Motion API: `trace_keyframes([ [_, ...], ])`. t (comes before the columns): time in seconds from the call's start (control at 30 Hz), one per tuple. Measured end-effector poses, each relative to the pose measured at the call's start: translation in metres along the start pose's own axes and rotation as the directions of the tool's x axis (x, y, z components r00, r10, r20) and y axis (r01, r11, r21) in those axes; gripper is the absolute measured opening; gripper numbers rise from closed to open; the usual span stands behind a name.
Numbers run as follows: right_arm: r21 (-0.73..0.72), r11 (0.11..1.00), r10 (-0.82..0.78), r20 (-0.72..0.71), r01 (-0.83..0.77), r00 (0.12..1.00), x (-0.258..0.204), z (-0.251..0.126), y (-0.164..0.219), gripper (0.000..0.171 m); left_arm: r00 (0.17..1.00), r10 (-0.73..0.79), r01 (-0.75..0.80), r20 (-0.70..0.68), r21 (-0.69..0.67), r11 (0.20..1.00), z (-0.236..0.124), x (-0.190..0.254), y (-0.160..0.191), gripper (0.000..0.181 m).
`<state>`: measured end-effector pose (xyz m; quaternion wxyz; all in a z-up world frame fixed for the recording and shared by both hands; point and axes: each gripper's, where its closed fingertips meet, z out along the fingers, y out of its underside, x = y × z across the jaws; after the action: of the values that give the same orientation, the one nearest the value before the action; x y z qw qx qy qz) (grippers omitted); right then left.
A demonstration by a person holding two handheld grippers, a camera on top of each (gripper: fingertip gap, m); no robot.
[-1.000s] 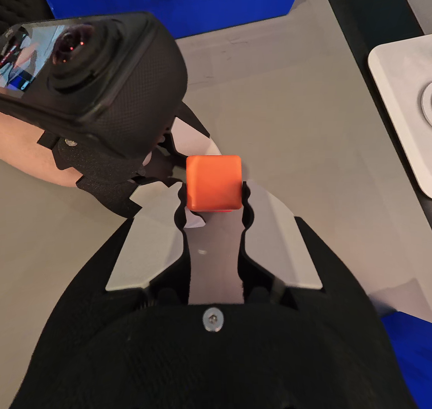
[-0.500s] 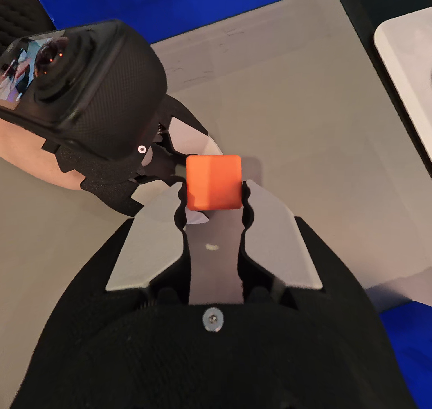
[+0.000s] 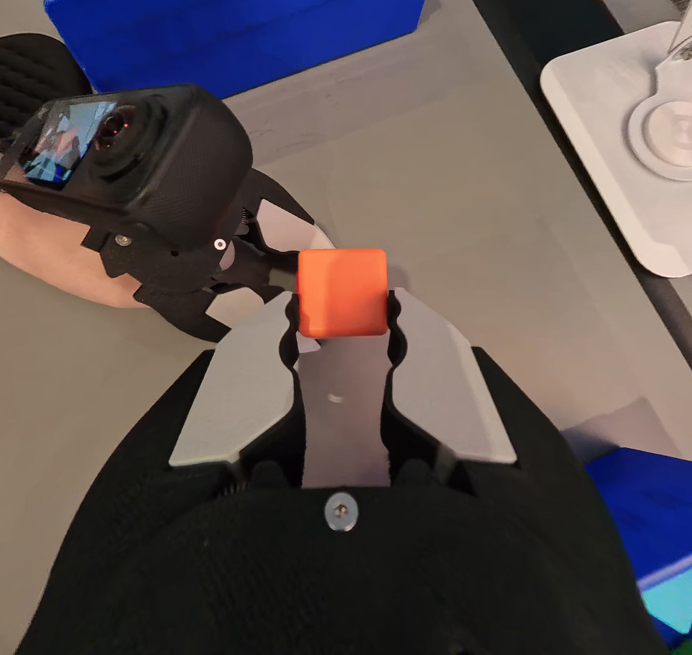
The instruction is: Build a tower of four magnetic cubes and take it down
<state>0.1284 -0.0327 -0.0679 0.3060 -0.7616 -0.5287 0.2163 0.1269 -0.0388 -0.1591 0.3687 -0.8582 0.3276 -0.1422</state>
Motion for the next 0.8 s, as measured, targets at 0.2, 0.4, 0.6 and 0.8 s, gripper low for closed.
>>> trace_keyframes([
  [0.2,-0.009,1.000,-0.008,-0.030,0.007,1.000,0.0031,-0.0032,0.0007,0.046,1.000,0.000,0.000,0.000,0.000,1.000,-0.0002,0.0001,0.0000,0.056],
  [0.4,-0.016,1.000,-0.014,-0.040,0.013,0.999,0.0037,-0.0043,0.0012,0.046,1.000,0.000,0.000,0.000,0.000,1.000,-0.0002,0.0001,0.0000,0.056],
  [0.6,-0.019,1.000,-0.011,-0.053,0.010,0.999,0.0069,-0.0069,0.0022,0.046,1.000,0.001,-0.001,-0.001,0.000,1.000,-0.0001,0.0002,-0.0001,0.056],
  [0.8,-0.020,1.000,-0.009,-0.058,0.008,0.998,0.0084,-0.0092,0.0025,0.046,1.000,0.002,-0.002,-0.002,0.000,1.000,0.0000,0.0003,0.0000,0.056],
])
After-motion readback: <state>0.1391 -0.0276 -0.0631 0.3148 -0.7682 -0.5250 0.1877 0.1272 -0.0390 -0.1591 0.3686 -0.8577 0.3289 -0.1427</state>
